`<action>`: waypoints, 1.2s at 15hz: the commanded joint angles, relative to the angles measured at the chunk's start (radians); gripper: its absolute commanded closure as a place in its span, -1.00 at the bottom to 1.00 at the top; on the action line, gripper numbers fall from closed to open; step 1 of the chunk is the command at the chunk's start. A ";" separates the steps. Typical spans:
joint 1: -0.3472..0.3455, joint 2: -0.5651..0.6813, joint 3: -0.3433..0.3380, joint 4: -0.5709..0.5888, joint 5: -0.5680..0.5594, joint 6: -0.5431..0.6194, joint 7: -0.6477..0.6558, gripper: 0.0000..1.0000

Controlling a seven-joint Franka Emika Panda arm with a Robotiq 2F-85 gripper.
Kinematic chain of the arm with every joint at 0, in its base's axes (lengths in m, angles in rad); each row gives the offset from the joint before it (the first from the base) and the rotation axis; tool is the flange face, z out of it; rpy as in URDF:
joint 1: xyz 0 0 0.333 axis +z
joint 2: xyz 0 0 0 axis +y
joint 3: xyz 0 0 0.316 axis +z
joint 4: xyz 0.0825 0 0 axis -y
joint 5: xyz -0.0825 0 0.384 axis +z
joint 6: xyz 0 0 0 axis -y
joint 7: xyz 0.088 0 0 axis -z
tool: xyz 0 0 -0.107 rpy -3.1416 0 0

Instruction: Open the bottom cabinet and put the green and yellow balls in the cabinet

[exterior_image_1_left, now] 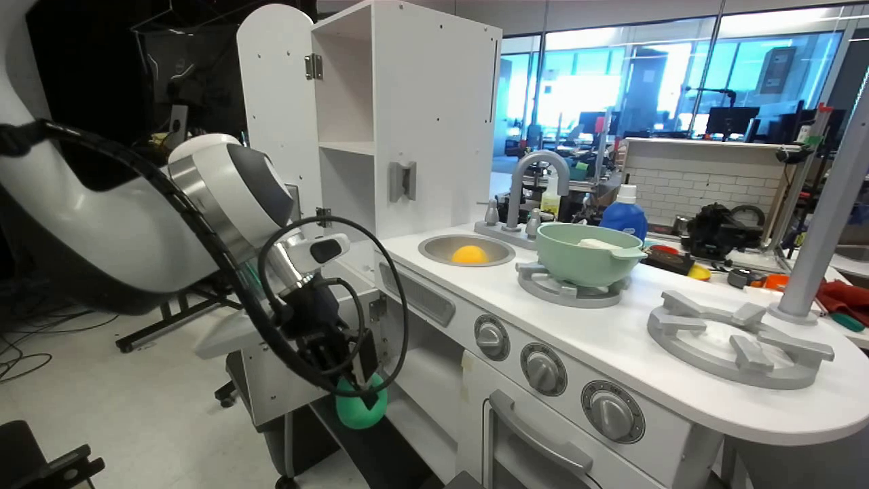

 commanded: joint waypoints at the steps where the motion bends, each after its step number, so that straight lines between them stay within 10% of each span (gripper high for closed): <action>1: -0.004 0.109 -0.018 0.118 -0.100 0.029 0.127 0.88; 18: -0.047 0.409 0.011 0.591 -0.225 -0.009 0.178 0.88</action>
